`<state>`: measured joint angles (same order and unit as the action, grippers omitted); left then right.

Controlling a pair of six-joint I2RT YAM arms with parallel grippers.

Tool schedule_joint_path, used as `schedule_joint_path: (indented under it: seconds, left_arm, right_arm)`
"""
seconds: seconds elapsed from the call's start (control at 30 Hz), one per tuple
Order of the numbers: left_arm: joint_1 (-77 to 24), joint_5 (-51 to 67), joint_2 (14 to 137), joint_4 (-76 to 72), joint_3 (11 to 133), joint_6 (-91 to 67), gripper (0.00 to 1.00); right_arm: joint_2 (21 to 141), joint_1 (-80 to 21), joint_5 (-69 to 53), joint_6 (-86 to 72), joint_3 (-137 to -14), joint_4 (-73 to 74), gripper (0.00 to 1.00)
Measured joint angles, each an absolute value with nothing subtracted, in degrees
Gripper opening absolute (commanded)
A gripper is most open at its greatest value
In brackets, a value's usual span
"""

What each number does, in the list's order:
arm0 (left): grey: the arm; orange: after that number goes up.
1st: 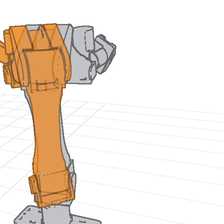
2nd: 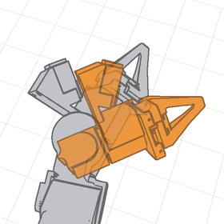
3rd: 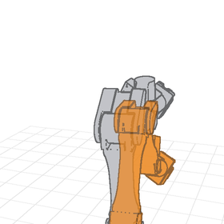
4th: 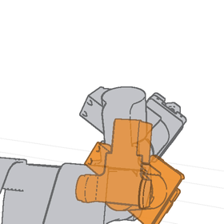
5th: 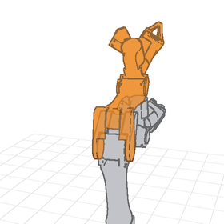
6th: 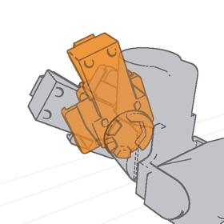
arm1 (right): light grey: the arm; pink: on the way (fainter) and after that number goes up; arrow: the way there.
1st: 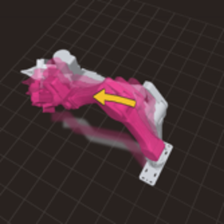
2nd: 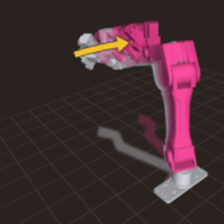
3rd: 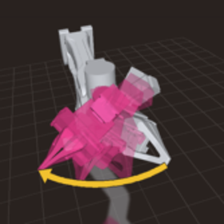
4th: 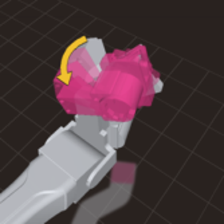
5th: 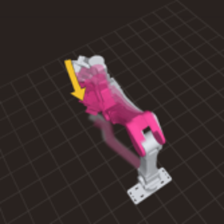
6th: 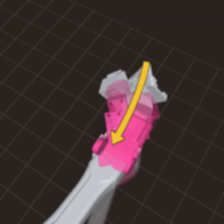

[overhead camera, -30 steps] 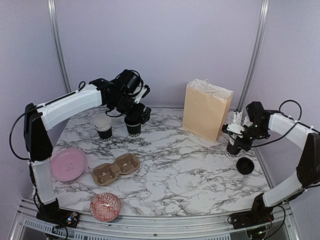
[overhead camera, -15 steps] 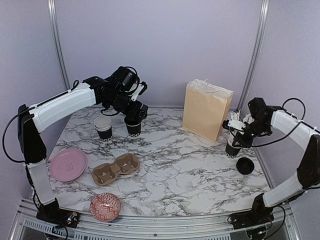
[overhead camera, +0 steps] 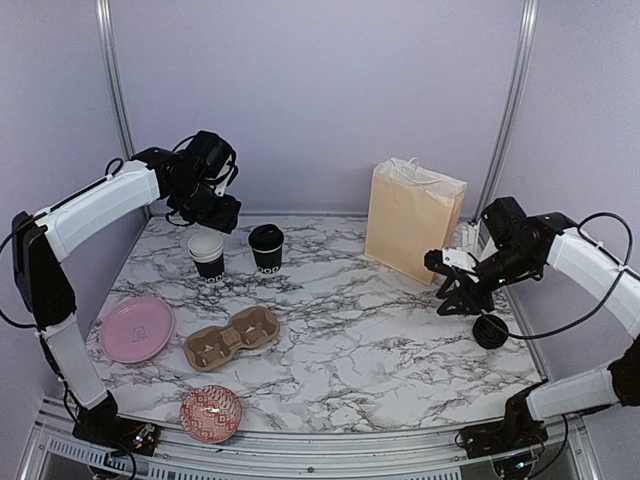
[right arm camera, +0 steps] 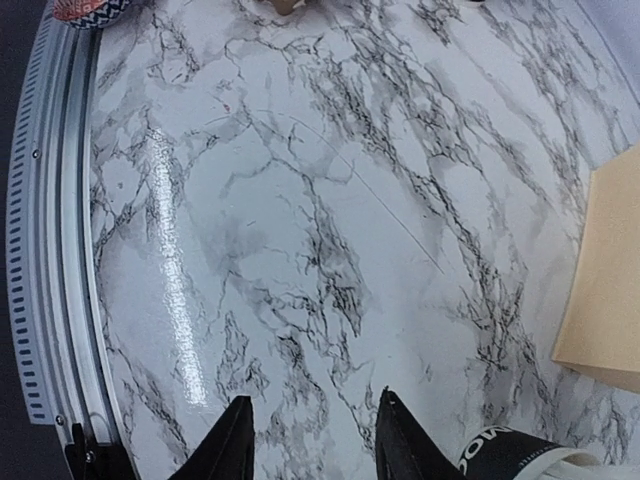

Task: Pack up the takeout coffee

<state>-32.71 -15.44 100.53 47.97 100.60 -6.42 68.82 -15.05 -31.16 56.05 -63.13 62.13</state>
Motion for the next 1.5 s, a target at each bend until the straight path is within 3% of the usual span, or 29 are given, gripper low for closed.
schedule_joint_path:
  seconds: [0.13,0.4,0.83,0.93,1.3,1.5]
  left_arm:
    - [-29.6,-13.7,104.9,49.2,100.7,-7.3,0.56]
    - [-26.9,-12.9,112.3,51.2,103.8,-6.9,0.47]
    - [-25.2,-12.4,116.4,51.5,106.0,-4.9,0.34]
    - [-24.9,-12.4,117.0,51.6,106.0,-4.8,0.21]
    - [-23.9,-12.1,117.1,51.7,106.0,-4.6,0.0]
    - [-24.0,-11.9,117.1,51.8,106.0,-4.3,0.0]
  right_arm:
    - [71.3,-20.9,-32.9,54.4,-61.8,60.5,0.4]
    - [73.4,-27.7,-34.9,51.0,-59.0,53.8,0.39]
    - [76.6,-28.8,-35.7,48.0,-56.9,46.8,0.36]
    - [77.1,-28.8,-35.7,48.0,-56.8,46.3,0.36]
    - [77.1,-28.8,-35.7,47.9,-56.3,45.5,0.34]
    - [77.5,-28.8,-35.6,47.9,-56.3,45.4,0.34]
